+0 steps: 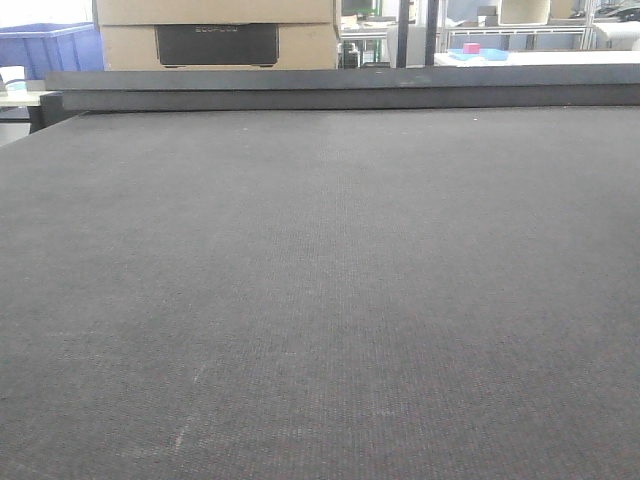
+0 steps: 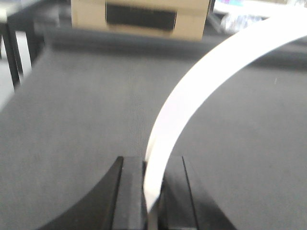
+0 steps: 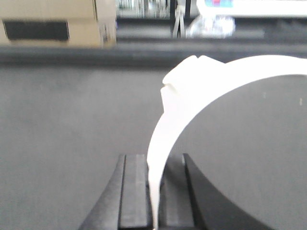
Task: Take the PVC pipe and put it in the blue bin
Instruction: 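Hold the pipe raised in both grippers as the base starts moving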
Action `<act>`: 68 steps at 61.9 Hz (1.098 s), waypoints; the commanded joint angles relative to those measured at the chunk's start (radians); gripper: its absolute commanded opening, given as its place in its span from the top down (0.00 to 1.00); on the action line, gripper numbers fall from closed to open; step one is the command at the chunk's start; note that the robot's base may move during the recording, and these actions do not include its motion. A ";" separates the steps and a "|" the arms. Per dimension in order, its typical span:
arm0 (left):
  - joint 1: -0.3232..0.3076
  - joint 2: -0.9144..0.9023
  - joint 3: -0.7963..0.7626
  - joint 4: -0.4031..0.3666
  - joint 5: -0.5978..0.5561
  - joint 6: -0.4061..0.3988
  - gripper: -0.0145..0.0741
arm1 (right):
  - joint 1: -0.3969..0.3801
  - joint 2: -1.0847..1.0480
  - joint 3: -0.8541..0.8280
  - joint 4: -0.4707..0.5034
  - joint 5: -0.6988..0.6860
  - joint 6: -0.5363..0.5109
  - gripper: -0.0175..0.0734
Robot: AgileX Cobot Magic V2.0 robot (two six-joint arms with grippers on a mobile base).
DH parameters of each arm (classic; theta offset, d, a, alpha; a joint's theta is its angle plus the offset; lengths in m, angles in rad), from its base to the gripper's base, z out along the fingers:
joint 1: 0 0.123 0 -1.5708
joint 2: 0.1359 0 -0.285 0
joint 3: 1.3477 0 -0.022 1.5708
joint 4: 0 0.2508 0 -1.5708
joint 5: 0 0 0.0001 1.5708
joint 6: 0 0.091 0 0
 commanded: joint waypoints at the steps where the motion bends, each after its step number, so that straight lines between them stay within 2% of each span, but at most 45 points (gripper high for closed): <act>1: -0.005 -0.059 -0.001 0.026 -0.069 0.000 0.96 | 0.000 -0.028 0.000 -0.013 -0.085 -0.005 0.98; 28: -0.005 -0.144 -0.001 0.028 -0.077 0.000 0.96 | 0.000 -0.179 0.000 -0.013 -0.083 -0.005 0.98; 60: -0.005 -0.144 -0.001 0.028 -0.083 0.000 0.96 | 0.000 -0.204 0.000 -0.013 -0.066 -0.005 0.98; 68: -0.009 -0.144 -0.001 0.028 -0.088 0.000 0.96 | 0.002 -0.204 0.000 0.020 -0.064 -0.005 0.98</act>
